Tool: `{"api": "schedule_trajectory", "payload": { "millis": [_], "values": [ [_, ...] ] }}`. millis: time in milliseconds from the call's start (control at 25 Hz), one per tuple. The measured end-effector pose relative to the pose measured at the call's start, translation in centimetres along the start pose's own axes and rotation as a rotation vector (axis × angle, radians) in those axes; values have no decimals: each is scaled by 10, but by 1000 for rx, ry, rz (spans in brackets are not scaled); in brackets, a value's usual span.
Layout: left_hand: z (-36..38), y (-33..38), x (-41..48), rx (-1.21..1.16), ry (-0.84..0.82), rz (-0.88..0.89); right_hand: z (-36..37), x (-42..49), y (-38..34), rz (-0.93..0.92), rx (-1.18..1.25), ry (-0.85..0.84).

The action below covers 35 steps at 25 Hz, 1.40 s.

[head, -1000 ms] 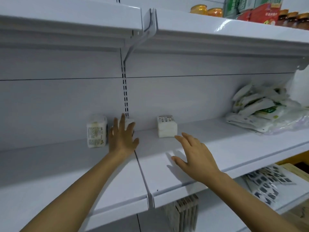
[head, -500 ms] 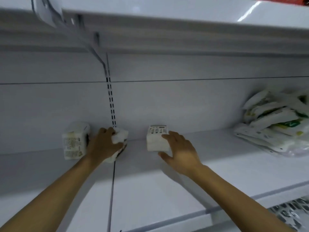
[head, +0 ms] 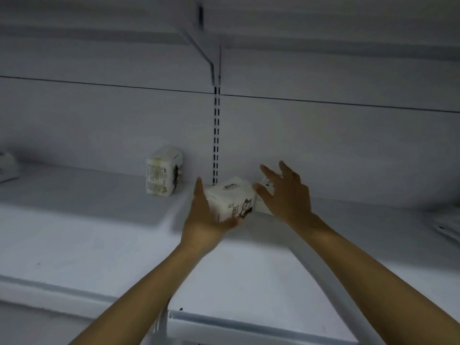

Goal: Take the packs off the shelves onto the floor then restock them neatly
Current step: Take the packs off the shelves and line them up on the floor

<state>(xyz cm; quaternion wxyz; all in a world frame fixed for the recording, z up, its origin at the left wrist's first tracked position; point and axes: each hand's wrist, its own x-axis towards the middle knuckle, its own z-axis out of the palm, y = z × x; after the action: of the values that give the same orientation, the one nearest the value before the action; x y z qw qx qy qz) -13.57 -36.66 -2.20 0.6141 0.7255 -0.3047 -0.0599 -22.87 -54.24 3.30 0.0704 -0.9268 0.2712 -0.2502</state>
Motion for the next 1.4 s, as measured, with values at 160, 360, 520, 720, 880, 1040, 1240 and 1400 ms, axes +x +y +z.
{"api": "schedule_trajectory", "payload": {
  "millis": [160,360,520,720,880,1040,1240,1400],
  "values": [
    [-2,-4,3,43,2,-59,17,-10,9,62,122,41],
    [-3,-2,5,102,75,-63,15,-14,32,168,242,200],
    [-2,3,4,-179,38,-138,21,-11,49,305,681,315],
    [3,18,-14,53,369,-55,17,-16,36,326,959,265],
    [1,39,-28,274,499,227,-19,-27,-2,117,1234,362],
    [-5,101,-42,-207,291,76,-43,-54,-51,-234,1253,293],
    [-59,125,-62,-480,190,-89,-34,-88,-103,-560,1079,106],
    [-120,120,-105,-354,337,-45,-33,-119,-157,-471,1126,-107]
  ]
}}
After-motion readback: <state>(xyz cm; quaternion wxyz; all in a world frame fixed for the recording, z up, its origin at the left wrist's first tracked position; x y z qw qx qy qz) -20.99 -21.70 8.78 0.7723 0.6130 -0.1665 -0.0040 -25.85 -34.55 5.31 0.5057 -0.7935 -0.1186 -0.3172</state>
